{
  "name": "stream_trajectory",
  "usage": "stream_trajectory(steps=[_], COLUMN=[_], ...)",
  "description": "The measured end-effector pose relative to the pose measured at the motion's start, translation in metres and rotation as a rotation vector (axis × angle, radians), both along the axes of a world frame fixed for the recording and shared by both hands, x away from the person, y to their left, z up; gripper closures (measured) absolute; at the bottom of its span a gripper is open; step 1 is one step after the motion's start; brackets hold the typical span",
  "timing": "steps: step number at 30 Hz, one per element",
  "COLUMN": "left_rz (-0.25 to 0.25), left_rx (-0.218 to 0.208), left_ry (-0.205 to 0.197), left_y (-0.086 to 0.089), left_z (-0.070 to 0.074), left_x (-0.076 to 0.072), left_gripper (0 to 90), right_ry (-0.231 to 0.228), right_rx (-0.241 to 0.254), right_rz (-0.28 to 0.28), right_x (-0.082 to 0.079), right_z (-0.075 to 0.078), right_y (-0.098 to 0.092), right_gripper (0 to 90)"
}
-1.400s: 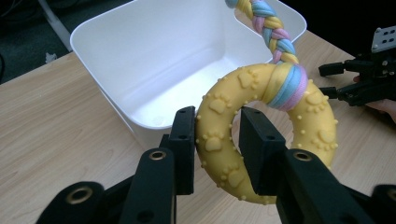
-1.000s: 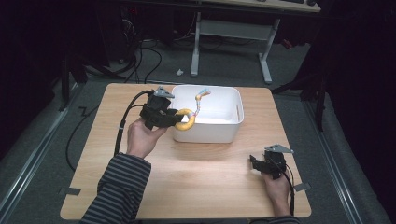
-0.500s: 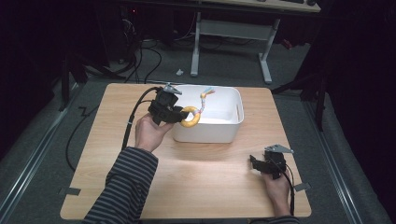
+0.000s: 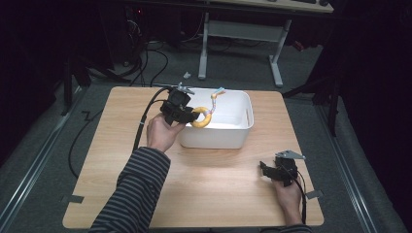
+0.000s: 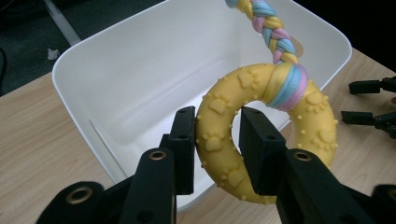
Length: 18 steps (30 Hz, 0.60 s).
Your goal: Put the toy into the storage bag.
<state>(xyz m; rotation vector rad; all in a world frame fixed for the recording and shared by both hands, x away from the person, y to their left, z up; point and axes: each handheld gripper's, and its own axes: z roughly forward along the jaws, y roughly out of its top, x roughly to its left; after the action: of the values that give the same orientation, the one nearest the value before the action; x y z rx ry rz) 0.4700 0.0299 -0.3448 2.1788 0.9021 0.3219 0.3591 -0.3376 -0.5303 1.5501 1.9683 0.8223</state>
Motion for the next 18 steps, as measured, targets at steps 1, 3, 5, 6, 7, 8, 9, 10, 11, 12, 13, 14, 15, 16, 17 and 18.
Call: stream_trajectory(steps=[1,3,5,6,7,8,9,10,11,12,13,14,15,16,17,18], left_rz=[0.000,0.000,0.003,0.005,0.005,0.003,0.001,0.004,0.003,0.002,0.001,-0.001,0.005,0.005,0.007,0.008], left_rx=[0.002,0.002,0.005,-0.001,-0.011,-0.024,-0.029,-0.027,-0.023,-0.017,-0.012,-0.002,0.005,0.005,0.008,0.010], left_ry=[0.000,0.010,0.017,0.023,0.030,0.041,0.051,0.054,0.057,0.061,0.065,0.070,0.073,0.073,0.073,0.074], left_y=[-0.002,-0.005,-0.007,-0.008,-0.009,-0.010,-0.011,-0.012,-0.013,-0.015,-0.016,-0.017,-0.021,-0.021,-0.022,-0.024], left_z=[-0.001,-0.003,-0.005,-0.006,-0.007,-0.008,-0.009,-0.009,-0.010,-0.011,-0.012,-0.013,-0.014,-0.014,-0.014,-0.015], left_x=[0.001,0.004,0.007,0.009,0.010,0.011,0.013,0.014,0.016,0.017,0.018,0.020,0.023,0.023,0.024,0.025], left_gripper=[67.4,67.4,67.4,67.4,67.4,67.4,67.4,67.4,67.4,67.4,67.4,67.4,67.4,67.4,67.4,67.4], right_ry=[0.000,0.001,-0.001,0.000,0.000,0.001,0.001,0.000,0.000,0.000,-0.001,-0.001,-0.001,-0.001,-0.001,-0.001], right_rx=[0.000,0.001,-0.001,0.000,-0.001,0.001,0.001,0.000,0.000,0.001,-0.002,-0.002,-0.002,-0.002,-0.002,-0.002], right_rz=[0.000,-0.001,0.001,-0.001,0.000,-0.001,-0.001,0.000,0.000,0.000,0.001,0.001,0.001,0.001,0.001,0.001], right_x=[0.000,0.000,0.000,0.000,0.000,0.000,0.000,0.000,0.000,0.000,0.000,0.000,0.000,0.000,0.000,0.000], right_z=[0.000,0.000,0.000,0.000,0.000,0.000,0.000,0.000,0.000,0.000,0.000,0.000,0.000,0.000,0.000,0.000], right_y=[0.000,0.000,0.000,0.000,0.000,0.000,0.000,0.000,0.000,0.000,0.000,0.000,0.000,0.000,0.000,0.000], right_gripper=[29.6,29.6,29.6,29.6,29.6,29.6,29.6,29.6,29.6,29.6,29.6,29.6,29.6,29.6,29.6,29.6])
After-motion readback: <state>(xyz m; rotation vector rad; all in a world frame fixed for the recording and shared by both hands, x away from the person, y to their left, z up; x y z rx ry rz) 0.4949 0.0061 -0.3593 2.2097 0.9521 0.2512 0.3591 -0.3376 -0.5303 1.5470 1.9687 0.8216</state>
